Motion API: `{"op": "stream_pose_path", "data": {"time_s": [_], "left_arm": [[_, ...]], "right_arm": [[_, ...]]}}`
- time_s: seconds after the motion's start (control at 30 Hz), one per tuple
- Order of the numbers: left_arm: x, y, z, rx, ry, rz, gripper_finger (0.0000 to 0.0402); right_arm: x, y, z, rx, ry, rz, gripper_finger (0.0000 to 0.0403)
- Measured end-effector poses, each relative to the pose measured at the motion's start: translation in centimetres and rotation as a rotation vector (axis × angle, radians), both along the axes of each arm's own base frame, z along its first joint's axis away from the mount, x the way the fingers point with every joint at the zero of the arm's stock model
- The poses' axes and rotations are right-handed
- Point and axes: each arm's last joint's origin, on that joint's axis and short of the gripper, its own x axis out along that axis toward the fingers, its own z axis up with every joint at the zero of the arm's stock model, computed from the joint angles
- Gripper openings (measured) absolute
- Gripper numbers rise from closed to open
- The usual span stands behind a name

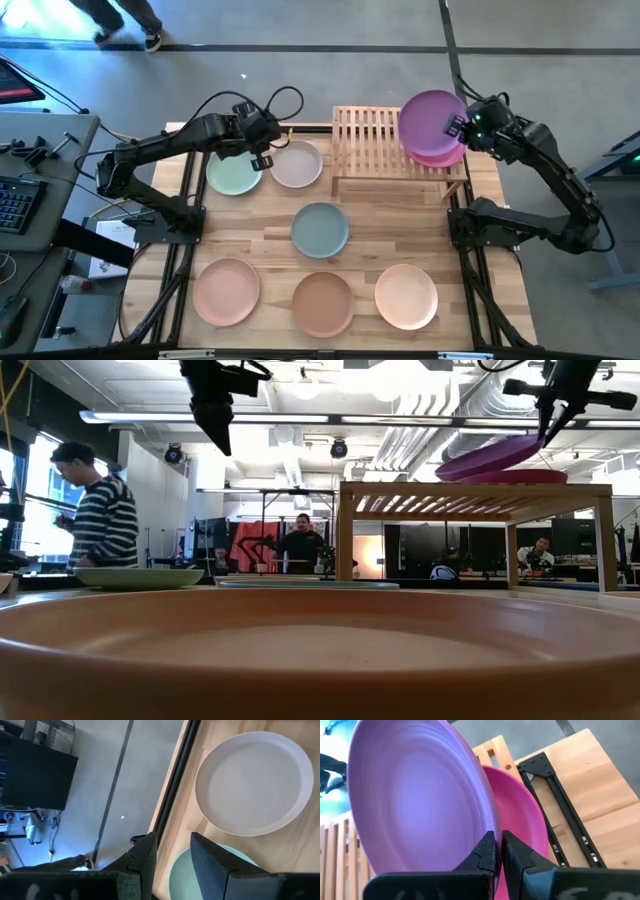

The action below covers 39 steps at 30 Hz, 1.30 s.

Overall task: Place and stack plates onto a shelf
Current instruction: Stack the purple plate on the pink plate on the shelf

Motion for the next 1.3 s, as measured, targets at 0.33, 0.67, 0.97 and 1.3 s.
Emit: {"op": "stream_pose_path", "data": {"time_s": [0.33,0.67,0.97,1.3], "left_arm": [[-0.08,0.20,-0.03,-0.006,0.011,-0.013,0.0110],[-0.08,0.19,-0.02,-0.005,0.014,-0.016,0.0110],[-0.08,0.19,-0.02,-0.005,0.014,-0.016,0.0110],[-0.08,0.19,-0.02,-0.005,0.014,-0.015,0.0110]], "right_arm": [[-0.30,0.26,-0.26,0.030,0.030,-0.032,0.0000],[-0.45,0.46,-0.43,0.062,0.010,-0.077,0.0000],[-0.36,0.52,-0.49,0.092,-0.026,-0.076,0.0000],[-0.25,0.44,-0.66,0.117,-0.016,-0.069,0.0000]]}}
